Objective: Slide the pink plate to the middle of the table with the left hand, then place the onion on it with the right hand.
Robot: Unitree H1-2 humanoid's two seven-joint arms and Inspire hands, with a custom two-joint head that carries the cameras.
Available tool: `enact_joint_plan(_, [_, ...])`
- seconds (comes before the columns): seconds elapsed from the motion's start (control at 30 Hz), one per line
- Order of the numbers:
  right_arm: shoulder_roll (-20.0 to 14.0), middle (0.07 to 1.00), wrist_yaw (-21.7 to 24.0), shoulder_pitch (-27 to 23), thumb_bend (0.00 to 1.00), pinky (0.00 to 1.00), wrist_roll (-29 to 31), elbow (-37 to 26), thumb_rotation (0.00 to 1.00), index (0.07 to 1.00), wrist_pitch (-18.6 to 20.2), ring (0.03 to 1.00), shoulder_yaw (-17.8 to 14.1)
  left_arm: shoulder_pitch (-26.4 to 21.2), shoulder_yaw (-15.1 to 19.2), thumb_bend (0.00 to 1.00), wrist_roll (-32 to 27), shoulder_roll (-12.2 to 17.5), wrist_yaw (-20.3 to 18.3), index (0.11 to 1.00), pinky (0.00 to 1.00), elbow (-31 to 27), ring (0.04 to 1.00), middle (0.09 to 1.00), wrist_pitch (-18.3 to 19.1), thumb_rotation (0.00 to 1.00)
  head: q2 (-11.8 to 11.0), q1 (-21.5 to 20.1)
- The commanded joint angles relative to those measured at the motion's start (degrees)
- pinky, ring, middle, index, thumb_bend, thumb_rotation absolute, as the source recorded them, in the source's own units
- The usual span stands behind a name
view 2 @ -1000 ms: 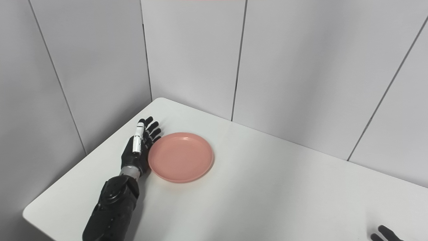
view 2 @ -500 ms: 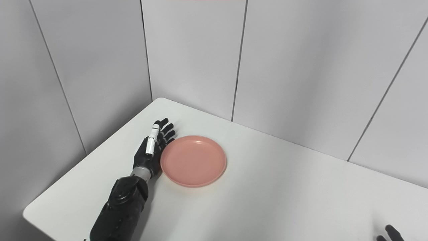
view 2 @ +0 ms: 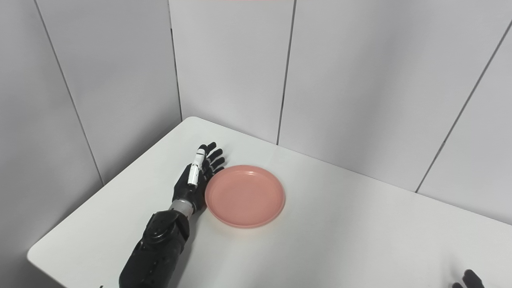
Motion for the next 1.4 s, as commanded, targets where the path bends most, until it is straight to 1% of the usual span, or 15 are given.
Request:
enact_joint_plan(0.0, [1.26,0.970,-0.12,0.68,0.73,0.95,1.81,-3.26,0.81,0.932,1.81,0.965,-0.27,0.58,-0.25,0.37,-0.59,-1.18,-0.50,0.916,0.94,-2.57,0.937,0.935,0.94,1.00,0.78,-1.19])
enact_joint_plan(0.03, [1.37,0.988,-0.05,0.96,0.64,0.98,1.67,-4.00,0.82,0.971,2.28,0.986,0.15,0.56,-0.34,0.37,-1.01,-1.24,-1.38,0.925,0.95,-2.09,0.946,0.943,0.56,1.00,1.31,-2.85])
enact_joint_plan(0.07, [1.49,0.994,-0.04,1.22,0.49,0.99,1.31,-4.71,0.91,0.986,2.69,0.993,0.65,0.48,-0.32,0.37,-1.05,-1.36,-1.87,0.939,0.97,-1.56,0.959,0.957,-0.23,1.00,1.43,-5.08])
enact_joint_plan(0.1, [1.47,0.997,-0.02,1.47,0.37,1.00,0.90,-5.31,0.95,0.993,3.00,0.997,0.99,0.46,-0.31,0.37,-0.94,-1.49,-2.16,0.943,0.97,-1.32,0.962,0.961,-0.75,1.00,1.43,-5.08])
enact_joint_plan(0.13, [1.55,0.999,0.03,1.51,0.32,1.00,0.63,-5.87,0.98,0.997,2.67,0.999,1.25,-0.05,-0.43,0.37,0.67,-1.83,-1.22,0.945,0.97,-0.70,0.963,0.963,-2.26,1.00,0.99,-5.90])
enact_joint_plan(0.17, [1.62,1.000,-0.01,1.50,0.22,1.00,0.55,-6.20,0.99,0.999,2.52,1.000,1.37,-0.42,-0.45,0.36,1.89,-2.10,-0.43,0.933,0.96,-0.30,0.956,0.957,-3.31,1.00,0.99,-5.90])
enact_joint_plan(0.23, [2.02,1.000,-0.49,1.10,0.14,1.00,0.95,-6.71,1.00,1.000,2.48,1.000,1.21,-1.33,-0.84,0.35,2.70,-2.20,-0.61,0.931,0.96,0.02,0.957,0.955,-4.10,1.00,0.85,-5.43])
enact_joint_plan(0.3, [1.89,1.000,-0.29,0.82,0.11,1.00,1.24,-6.27,1.00,1.000,1.88,1.000,1.10,-2.01,-1.51,0.36,2.72,-2.21,-1.34,0.923,0.94,-0.34,0.947,0.945,-3.15,1.00,0.70,-5.40])
enact_joint_plan(0.43, [2.15,1.000,-0.24,0.88,0.11,1.00,1.19,-5.14,1.00,1.000,1.34,1.000,1.09,-2.16,-2.22,0.37,2.89,-1.55,-2.07,0.921,0.94,-1.06,0.942,0.944,-1.37,1.00,-0.03,-4.82])
enact_joint_plan(0.67, [2.19,1.000,-0.33,1.13,0.12,1.00,-0.30,-3.44,1.00,1.000,-0.23,1.000,1.55,-1.83,-2.37,0.36,2.73,-0.76,-2.71,0.926,0.94,-2.08,0.945,0.945,-0.47,1.00,-0.20,-4.79])
enact_joint_plan(0.8, [2.52,1.000,-0.02,1.57,0.13,1.00,-0.80,-3.47,1.00,1.000,-0.86,1.000,2.13,-2.03,-2.96,0.37,2.78,-0.62,-3.59,0.914,0.92,-1.73,0.931,0.933,-0.45,1.00,-0.42,-6.26])
enact_joint_plan(0.97, [3.79,1.000,-1.46,1.81,0.14,1.00,-1.12,-5.31,1.00,1.000,1.36,1.000,1.97,-2.27,-3.94,0.36,2.16,-1.55,-4.15,0.909,0.93,-1.80,0.937,0.935,1.60,1.00,0.14,-7.99])
enact_joint_plan(1.1, [3.60,1.000,-0.94,2.08,0.12,1.00,-1.82,-5.38,1.00,1.000,0.39,1.000,2.58,-1.92,-4.73,0.34,2.22,-2.55,-4.22,0.914,0.93,-2.43,0.943,0.940,2.71,1.00,0.39,-8.58])
enact_joint_plan(1.17, [3.51,1.000,-0.80,2.08,0.11,1.00,-2.47,-4.96,1.00,1.000,-0.53,1.000,3.06,-1.93,-5.32,0.34,2.68,-2.78,-4.38,0.915,0.93,-2.26,0.943,0.941,2.59,1.00,0.38,-9.12])
enact_joint_plan(1.37, [4.15,1.000,-1.14,2.25,0.12,1.00,-3.28,-4.73,1.00,1.000,-0.78,1.000,3.48,-2.36,-6.35,0.36,2.62,-2.58,-5.64,0.921,0.93,-1.30,0.942,0.942,2.09,1.00,-0.13,-10.27])
